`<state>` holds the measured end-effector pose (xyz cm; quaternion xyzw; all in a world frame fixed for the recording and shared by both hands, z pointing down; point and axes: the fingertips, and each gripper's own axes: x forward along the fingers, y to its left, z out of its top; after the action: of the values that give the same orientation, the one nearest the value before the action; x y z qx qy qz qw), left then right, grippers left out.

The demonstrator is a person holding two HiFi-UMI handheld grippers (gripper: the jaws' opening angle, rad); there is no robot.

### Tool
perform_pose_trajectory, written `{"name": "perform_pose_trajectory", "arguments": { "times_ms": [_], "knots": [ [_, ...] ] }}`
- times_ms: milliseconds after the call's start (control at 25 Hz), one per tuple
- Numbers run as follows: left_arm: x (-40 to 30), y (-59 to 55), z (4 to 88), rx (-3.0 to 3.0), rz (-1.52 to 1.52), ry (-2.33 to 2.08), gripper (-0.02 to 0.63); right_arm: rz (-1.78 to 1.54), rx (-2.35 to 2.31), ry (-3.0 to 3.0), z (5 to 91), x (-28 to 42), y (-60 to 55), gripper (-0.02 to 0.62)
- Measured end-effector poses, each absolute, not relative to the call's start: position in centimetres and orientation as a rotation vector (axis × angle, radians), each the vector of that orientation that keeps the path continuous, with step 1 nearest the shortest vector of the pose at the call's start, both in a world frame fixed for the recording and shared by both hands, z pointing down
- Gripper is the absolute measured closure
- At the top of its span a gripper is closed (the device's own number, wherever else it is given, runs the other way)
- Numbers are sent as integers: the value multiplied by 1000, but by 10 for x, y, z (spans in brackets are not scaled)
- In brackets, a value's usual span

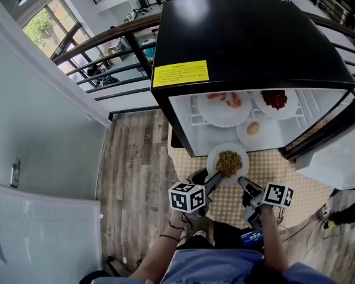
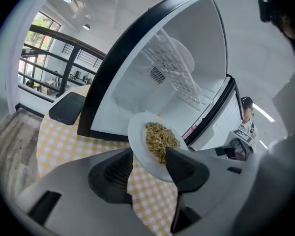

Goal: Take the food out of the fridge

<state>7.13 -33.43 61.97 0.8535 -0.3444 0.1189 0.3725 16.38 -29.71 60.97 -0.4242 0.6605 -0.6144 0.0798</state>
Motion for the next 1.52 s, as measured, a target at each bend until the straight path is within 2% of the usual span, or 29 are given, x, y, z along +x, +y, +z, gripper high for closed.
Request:
{"name": "perform_pose_trajectory", "arguments": {
  "times_ms": [600,880,1320,1520],
  "knots": [
    [38,-277,546,2327,276,-916,388,-1694,-1268,2057,544,138,-242,568],
    [8,-244,521,2428,290,-928,388,-1623,-1072,2035,508,93,-217,568],
    [-54,-183,506,2475,247,-912,388,-1583,-1243,2091,505,44,-150,568],
    [-75,-153,504,2515,258,-881,388,-1535,-1151,2059,494,11,-120,568]
  ]
}}
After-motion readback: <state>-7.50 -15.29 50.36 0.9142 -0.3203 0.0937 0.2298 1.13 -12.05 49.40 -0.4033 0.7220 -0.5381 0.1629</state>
